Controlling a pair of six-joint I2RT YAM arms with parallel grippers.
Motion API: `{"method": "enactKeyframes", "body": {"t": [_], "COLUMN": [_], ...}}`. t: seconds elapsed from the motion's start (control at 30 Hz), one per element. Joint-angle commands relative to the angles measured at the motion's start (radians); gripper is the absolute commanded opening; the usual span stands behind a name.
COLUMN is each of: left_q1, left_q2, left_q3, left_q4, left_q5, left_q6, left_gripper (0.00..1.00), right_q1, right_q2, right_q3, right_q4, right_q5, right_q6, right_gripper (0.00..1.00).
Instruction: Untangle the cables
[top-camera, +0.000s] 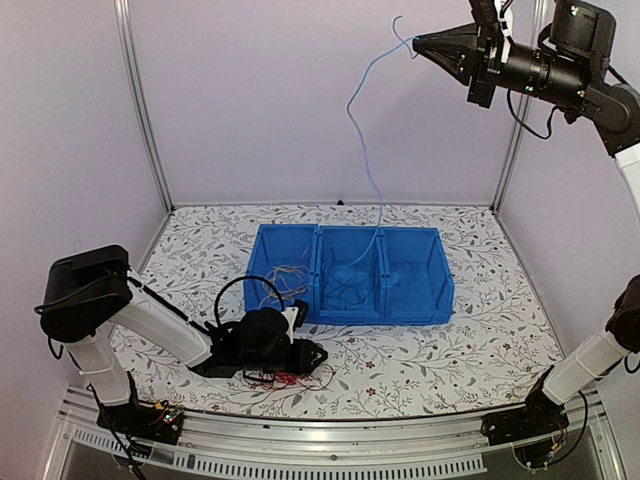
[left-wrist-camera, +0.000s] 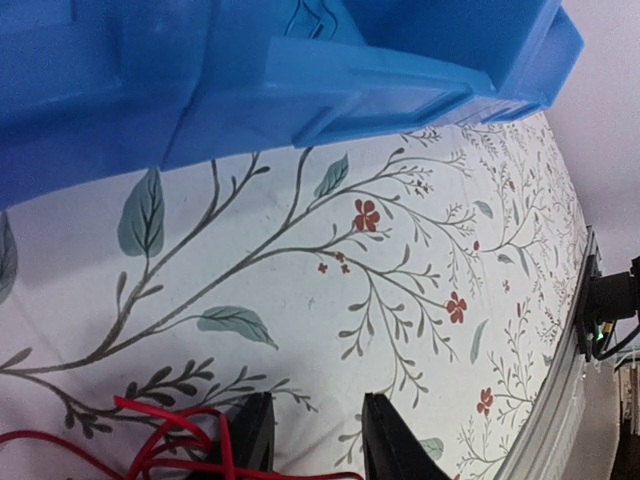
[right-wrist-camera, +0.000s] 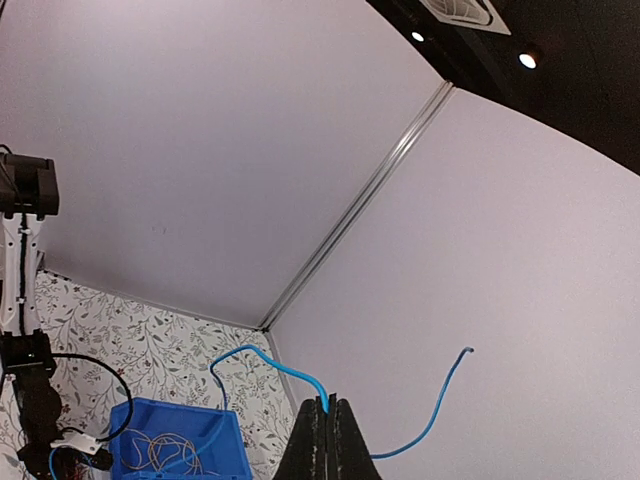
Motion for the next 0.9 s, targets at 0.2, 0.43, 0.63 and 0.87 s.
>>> {"method": "enactKeyframes", "body": {"t": [0.2, 0.43, 0.63, 0.87], "left_q1": [0.014, 0.009, -0.008, -0.016], "left_q2": [0.019, -0.009, -0.047, -0.072], "left_q3": [-0.02, -0.022, -0.02, -0.017], "left_q4": [-0.023, -0.022, -0.032, -0.062], "left_q5": [0.019, 0.023, 0.014, 0.004], "left_q6": [-0.006, 0.005, 0.018, 0.03], "left_gripper": [0.3, 0.33, 0.36, 0.37], "right_q1": [-0.118, -0.225, -0.329, -0.352], "right_q2": [-0.078, -0.144, -0.199, -0.232], "right_q3": [-0.082, -0.29, -0.562, -0.655], "right_q4": [0.086, 0.17, 0.265, 0.283], "right_q5": [0.107, 0.128, 0.103, -0.013], "right_q6": [0.043, 0.047, 0.062, 0.109], "right_gripper": [0.0, 0.0, 0.0, 0.0]}}
